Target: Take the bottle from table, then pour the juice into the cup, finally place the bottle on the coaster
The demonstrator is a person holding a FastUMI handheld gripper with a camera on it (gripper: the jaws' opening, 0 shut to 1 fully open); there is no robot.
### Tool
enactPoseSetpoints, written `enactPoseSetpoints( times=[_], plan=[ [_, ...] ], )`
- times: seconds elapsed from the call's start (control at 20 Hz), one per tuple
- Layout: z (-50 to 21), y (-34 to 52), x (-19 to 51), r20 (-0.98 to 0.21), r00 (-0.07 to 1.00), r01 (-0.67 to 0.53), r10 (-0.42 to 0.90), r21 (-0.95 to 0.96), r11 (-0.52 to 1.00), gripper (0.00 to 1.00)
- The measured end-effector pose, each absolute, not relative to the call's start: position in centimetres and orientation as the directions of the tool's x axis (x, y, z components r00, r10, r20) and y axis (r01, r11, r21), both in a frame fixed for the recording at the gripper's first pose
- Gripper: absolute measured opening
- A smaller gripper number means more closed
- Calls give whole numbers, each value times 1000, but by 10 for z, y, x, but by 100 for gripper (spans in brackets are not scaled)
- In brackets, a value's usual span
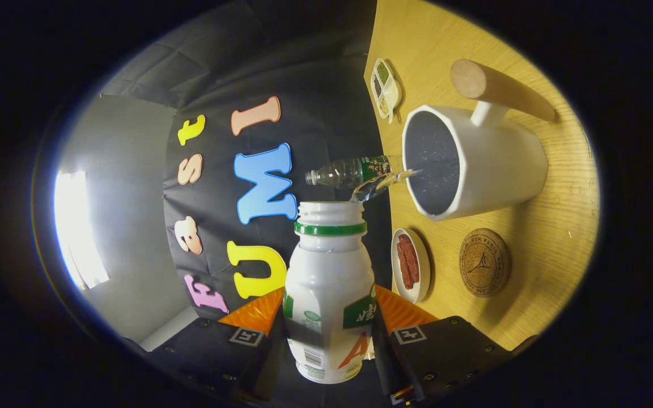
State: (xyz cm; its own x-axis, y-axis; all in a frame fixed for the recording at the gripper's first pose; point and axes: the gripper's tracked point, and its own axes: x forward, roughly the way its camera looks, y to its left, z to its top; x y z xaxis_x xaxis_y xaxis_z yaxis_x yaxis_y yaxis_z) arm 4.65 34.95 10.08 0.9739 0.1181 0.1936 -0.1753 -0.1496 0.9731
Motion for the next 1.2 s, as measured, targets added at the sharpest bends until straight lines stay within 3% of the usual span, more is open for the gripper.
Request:
enactPoseSetpoints(
  times=[1.2],
  plan=[
    [104,358,47,222,968,-195,118,959,-206,68]
  ],
)
